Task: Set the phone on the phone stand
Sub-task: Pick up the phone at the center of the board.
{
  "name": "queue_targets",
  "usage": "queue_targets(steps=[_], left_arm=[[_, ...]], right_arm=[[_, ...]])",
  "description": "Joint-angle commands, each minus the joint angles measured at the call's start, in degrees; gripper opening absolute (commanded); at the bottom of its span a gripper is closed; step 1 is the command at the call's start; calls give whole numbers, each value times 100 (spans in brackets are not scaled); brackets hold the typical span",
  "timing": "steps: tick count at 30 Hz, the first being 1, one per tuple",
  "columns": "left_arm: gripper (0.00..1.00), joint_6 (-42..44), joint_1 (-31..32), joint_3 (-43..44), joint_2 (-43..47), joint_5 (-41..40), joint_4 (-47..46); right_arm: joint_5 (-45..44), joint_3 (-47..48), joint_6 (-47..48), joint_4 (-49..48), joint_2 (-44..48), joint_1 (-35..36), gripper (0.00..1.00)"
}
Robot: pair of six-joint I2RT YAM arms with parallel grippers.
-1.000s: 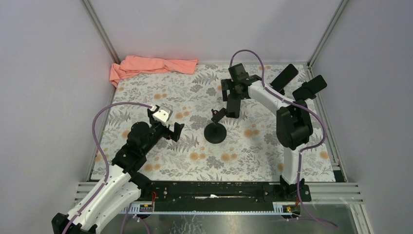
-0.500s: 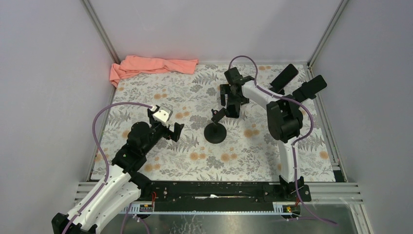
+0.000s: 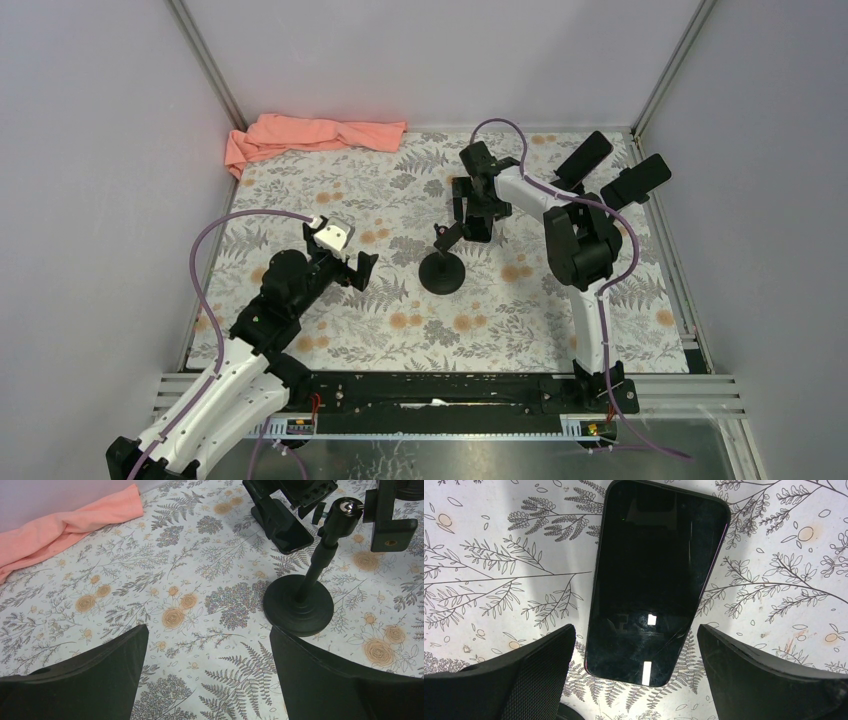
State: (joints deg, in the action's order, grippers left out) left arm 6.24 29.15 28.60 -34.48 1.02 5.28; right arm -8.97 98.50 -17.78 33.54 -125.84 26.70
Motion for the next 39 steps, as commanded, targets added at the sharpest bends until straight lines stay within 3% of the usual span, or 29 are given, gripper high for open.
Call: queue_targets(steps=[1,16,39], left_arm=[[99,136,-41,102,6,-84,17],[99,146,-43,102,-6,-84,26],[99,158,-41,110,5,-84,26]], right_arm=[[-28,152,-102,93,-136,-43,100],[561,27,-153,68,-350,-442,96],[-21,-100,287,68,-505,-193,98]])
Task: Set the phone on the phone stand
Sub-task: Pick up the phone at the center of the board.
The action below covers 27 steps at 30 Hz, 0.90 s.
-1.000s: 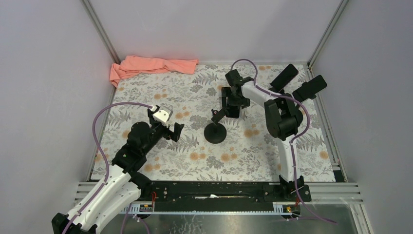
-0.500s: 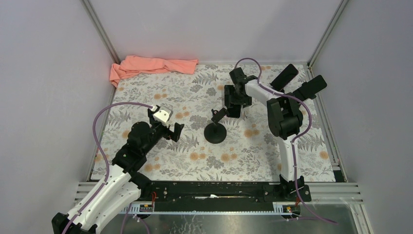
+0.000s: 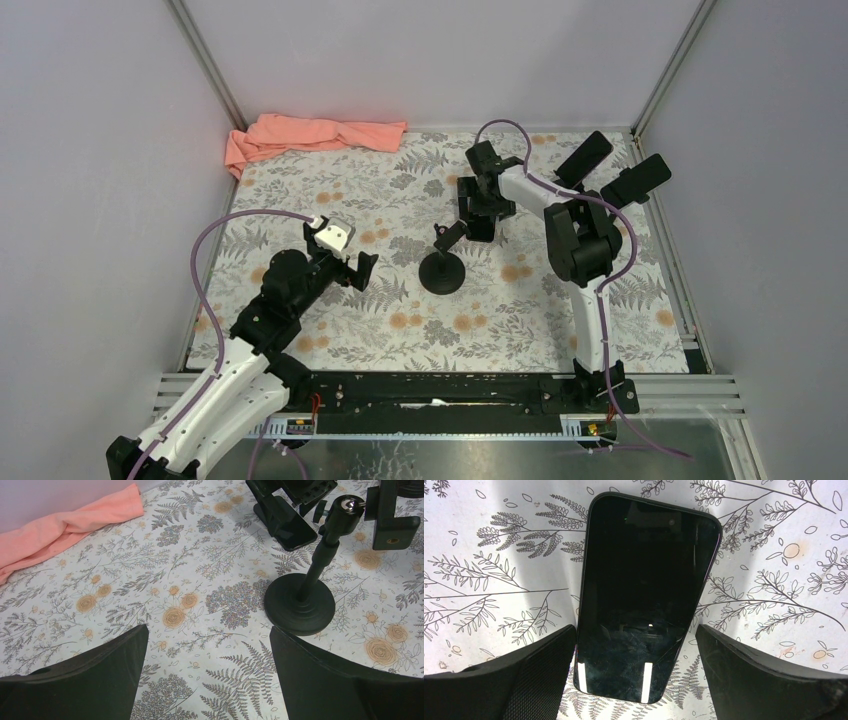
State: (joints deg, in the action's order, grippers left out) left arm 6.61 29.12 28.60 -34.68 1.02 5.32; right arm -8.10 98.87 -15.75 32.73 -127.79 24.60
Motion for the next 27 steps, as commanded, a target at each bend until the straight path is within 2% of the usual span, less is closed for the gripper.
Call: queue_targets(steps=[1,11,21,27], left_arm=[[99,121,-38,111,27,-84,21],[99,129,-38,102,27,-84,23],[99,130,-38,110,53,-80,30],[99,131,-38,110,51,-84,39]], right_arm=[[-89,-151,81,151,-309,16,98],[-287,-242,266,151,-347,178,97],[0,-306,303,182,-378,193,90],[94,-311,291,204,-416,187,94]])
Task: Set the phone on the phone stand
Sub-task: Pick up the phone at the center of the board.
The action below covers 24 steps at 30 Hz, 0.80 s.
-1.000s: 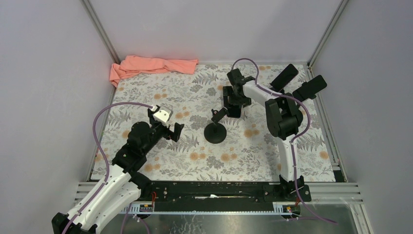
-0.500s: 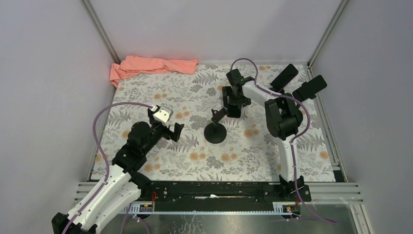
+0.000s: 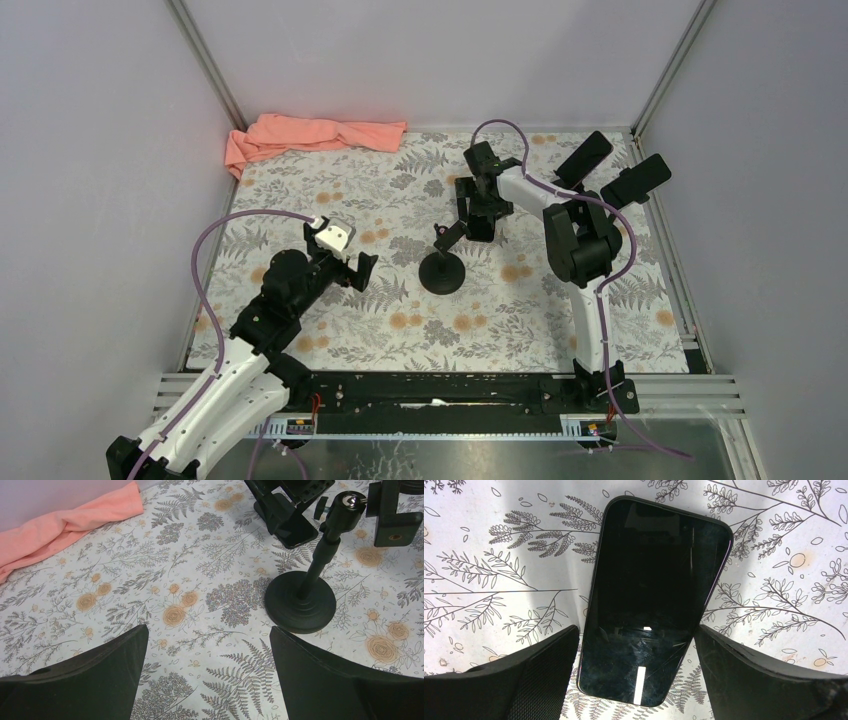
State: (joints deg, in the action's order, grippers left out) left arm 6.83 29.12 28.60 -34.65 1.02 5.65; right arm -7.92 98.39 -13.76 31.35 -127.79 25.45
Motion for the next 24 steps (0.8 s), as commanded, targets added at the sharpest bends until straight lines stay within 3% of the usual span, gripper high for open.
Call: queue_targets(steps=[1,6,24], left_arm=[[99,109,-38,110,49,-84,7],[99,116,-38,111,50,-84,6],[99,98,-38,106,64,-84,13]], right_arm=[[92,-259,97,348,-422,108,94],[124,-268,130,348,-461,105,91],[27,-409,593,161,62,14,62]])
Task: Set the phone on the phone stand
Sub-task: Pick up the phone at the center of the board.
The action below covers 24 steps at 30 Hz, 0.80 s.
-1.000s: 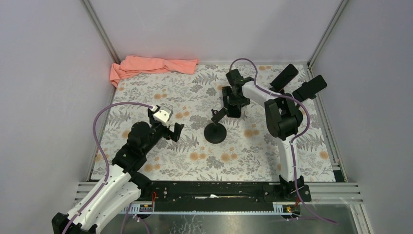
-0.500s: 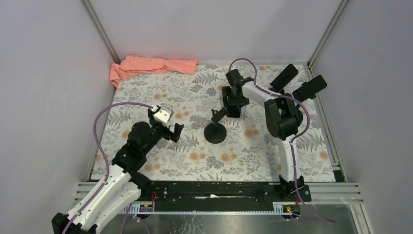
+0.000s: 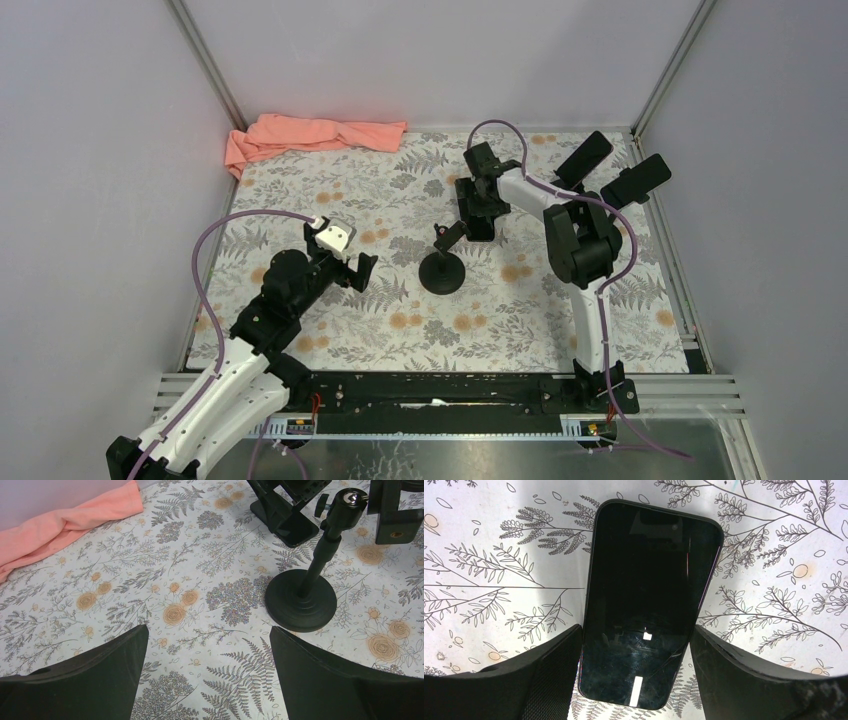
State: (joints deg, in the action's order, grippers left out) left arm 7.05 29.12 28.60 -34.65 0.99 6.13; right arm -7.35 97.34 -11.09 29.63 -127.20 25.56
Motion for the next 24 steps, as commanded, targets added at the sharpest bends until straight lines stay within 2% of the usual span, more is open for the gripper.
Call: queue_targets(steps=[1,4,15,20,24], left_arm=[[99,76,-38,106,62,-81,-39],[99,57,-38,106,56,-82,-37],[99,-190,-39,173,78,-11,-22],[99,-1081,-39,223,230,97,-208],[99,-2415,-39,77,420,196,-397]], right_arm=[[11,-342,343,302,84,-17,61],[260,-495,378,171,314,-115,56],[725,-1119,468,-216,1129,-199,53],[934,-1411,468,-305,1402,-249,52],[1131,-1764,472,-417,1716,-295,52]])
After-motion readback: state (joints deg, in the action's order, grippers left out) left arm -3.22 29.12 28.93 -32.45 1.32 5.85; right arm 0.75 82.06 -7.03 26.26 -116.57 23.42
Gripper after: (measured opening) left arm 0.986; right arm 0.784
